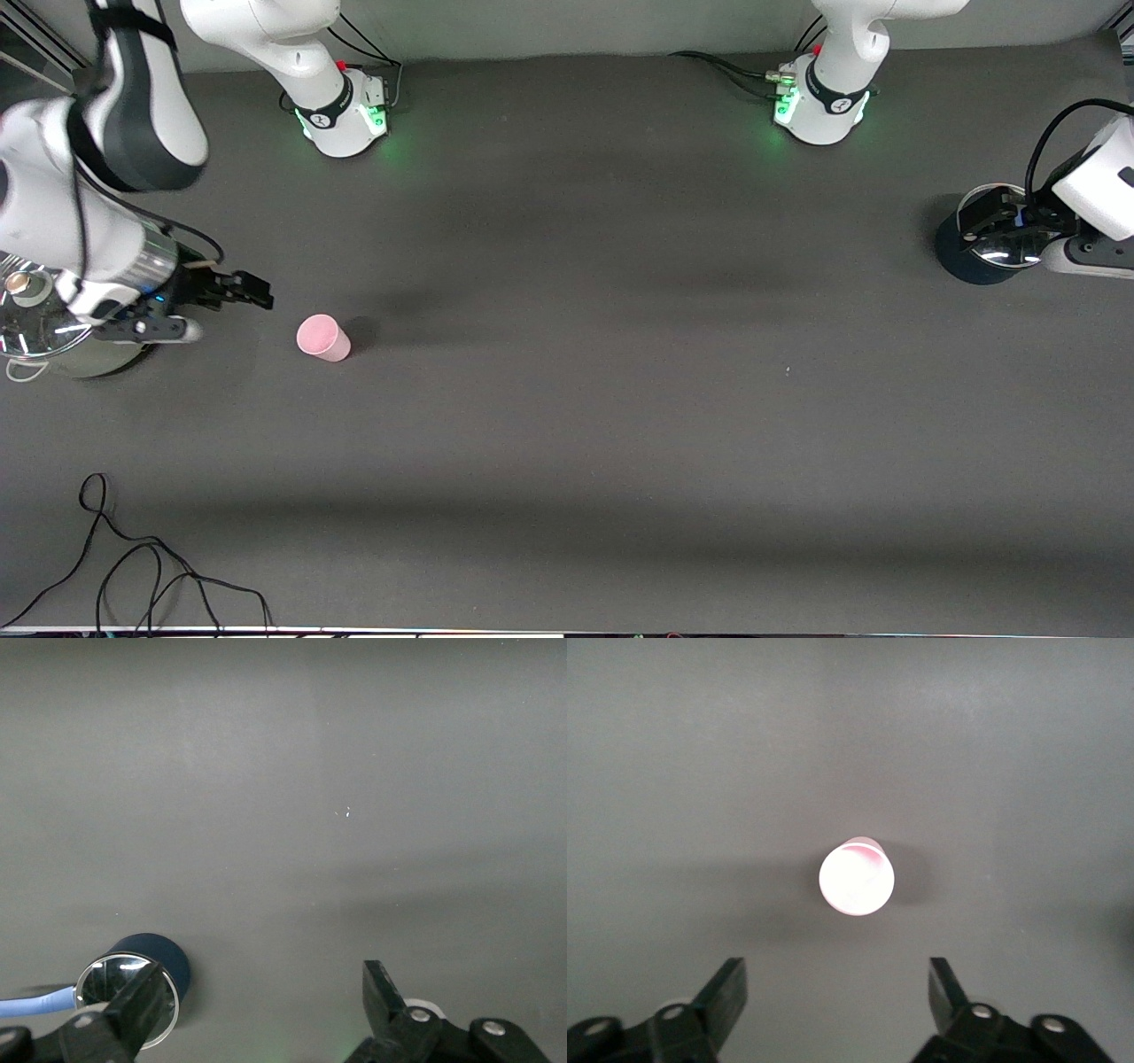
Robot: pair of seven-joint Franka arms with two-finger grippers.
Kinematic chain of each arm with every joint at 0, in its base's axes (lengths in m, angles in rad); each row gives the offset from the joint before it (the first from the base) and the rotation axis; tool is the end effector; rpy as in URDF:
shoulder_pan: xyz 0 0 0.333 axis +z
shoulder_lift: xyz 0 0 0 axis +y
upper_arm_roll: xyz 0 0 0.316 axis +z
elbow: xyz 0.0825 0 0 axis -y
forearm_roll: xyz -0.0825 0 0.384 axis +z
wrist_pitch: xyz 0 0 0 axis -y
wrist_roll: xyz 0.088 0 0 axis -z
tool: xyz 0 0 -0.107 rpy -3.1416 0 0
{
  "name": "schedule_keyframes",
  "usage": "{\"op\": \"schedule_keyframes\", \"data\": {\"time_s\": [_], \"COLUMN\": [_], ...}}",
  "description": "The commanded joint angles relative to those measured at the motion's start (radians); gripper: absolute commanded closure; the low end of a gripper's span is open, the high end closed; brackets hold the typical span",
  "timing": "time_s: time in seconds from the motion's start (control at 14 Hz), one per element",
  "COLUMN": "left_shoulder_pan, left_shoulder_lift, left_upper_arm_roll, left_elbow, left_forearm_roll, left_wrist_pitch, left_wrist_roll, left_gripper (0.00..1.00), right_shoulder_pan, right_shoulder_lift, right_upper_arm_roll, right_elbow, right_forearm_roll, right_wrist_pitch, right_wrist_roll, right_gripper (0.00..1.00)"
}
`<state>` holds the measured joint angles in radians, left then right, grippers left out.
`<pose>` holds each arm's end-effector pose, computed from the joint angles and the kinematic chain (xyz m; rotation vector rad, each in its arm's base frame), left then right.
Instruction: Transfer pink cup from left to right arm
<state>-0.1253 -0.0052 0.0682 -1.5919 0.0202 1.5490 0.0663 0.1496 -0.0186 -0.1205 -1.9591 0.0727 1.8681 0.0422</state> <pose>0.5493 -0.0291 0.6156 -3.1154 0.1924 0.0590 0.5442 0.0211 0.4757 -3.0706 0.0565 0.1153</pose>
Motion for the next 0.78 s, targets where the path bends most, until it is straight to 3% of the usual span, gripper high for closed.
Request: {"op": "schedule_keyframes", "data": {"time_s": [0.0, 0.36, 0.71], "left_shoulder_pan": [-0.023, 0.082, 0.089], "left_shoulder_lift": [-0.016, -0.015, -0.016], "left_upper_arm_roll": [0.024, -0.074, -0.074], "left_elbow": [-0.022, -0.019, -0.020], "left_forearm_roll": [0.014, 0.010, 0.003], "left_wrist_pitch": [0.019, 0.020, 0.020], "left_wrist_roll": [-0.003, -0.003, 0.027], "left_gripper": [0.01, 0.01, 0.01], "right_shoulder_pan": [0.008, 0.008, 0.007], "right_shoulder_lift": [0.000, -0.001, 0.002], "right_upper_arm_roll": [-0.002, -0.004, -0.005], "right_elbow": [0.144, 0.330, 0.350], "right_forearm_roll": [-0.025, -0.064, -0.064], "right_wrist_pitch": [-0.151, -0.349, -0.403], "right_wrist_roll": [0.012, 0.015, 0.016], "right_gripper": [0.00, 0.00, 0.00]}}
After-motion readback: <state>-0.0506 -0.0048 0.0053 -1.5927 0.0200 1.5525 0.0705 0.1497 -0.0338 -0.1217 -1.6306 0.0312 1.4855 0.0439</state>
